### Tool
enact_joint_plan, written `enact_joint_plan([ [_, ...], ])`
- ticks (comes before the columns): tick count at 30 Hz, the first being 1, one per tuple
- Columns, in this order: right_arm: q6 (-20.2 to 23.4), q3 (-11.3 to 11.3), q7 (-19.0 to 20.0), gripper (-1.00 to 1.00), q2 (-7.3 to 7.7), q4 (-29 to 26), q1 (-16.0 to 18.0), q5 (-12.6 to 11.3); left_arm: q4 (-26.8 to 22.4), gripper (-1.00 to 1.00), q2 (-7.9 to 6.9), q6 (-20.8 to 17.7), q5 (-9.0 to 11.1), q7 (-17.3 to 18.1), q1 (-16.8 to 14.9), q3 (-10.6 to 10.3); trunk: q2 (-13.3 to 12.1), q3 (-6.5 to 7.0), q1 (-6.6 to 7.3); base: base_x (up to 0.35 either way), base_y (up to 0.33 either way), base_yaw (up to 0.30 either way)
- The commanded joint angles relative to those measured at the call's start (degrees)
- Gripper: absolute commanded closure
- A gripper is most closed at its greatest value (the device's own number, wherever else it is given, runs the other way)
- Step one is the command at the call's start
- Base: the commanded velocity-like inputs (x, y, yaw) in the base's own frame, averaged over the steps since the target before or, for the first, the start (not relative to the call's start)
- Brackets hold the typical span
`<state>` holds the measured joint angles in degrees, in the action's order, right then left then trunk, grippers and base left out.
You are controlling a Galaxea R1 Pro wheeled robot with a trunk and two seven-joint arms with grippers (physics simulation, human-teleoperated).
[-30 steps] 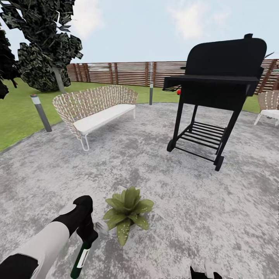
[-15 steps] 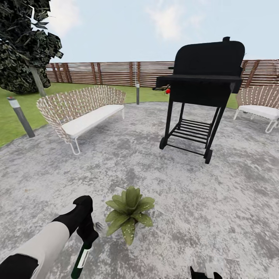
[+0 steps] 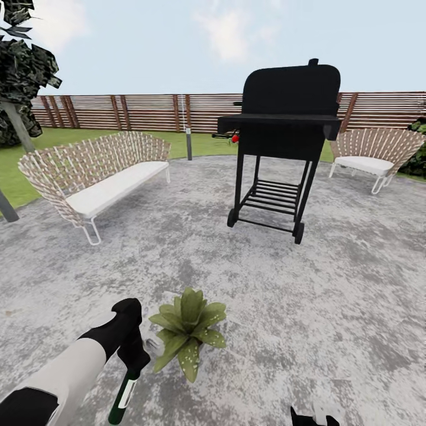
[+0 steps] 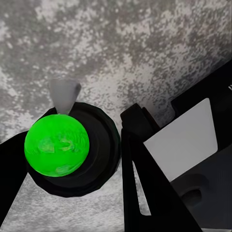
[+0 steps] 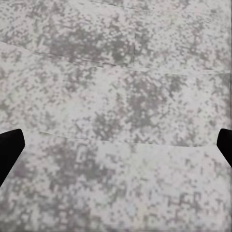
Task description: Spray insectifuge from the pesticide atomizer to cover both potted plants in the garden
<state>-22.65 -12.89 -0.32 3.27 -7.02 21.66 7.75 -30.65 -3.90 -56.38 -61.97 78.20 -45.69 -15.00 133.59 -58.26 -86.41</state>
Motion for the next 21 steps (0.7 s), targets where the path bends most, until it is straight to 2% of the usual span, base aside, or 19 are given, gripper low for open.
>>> enact_joint_plan([
  [1, -0.2, -0.5, 0.0, -1.00, -0.03, 0.1, 0.0, 0.6, -0.2, 1.00, -0.11, -0.6, -0.3, 0.6, 0.0, -0.3, 0.0, -0.05, 0.01, 0.000, 0.000, -0.083],
  [11, -0.2, -0.5, 0.0, -1.00, -0.03, 0.1, 0.0, 0.6, 0.1, 1.00, -0.40, -0.6, -0.4, 0.4, 0.0, -0.3, 0.0, -0.05, 0.01, 0.010, 0.004, -0.012],
  [17, -0.2, -0.5, 0.0, -1.00, -0.02, 0.0, 0.0, 0.6, 0.4, 1.00, -0.41, -0.6, -0.3, 0.4, 0.0, -0.3, 0.0, -0.05, 0.01, 0.224, 0.169, -0.010],
  [21, -0.2, -0.5, 0.0, -1.00, -0.02, 0.0, 0.0, 0.6, 0.6, 1.00, -0.41, -0.6, -0.4, 0.4, 0.0, -0.4, 0.0, -0.05, 0.01, 0.143, 0.197, -0.191],
])
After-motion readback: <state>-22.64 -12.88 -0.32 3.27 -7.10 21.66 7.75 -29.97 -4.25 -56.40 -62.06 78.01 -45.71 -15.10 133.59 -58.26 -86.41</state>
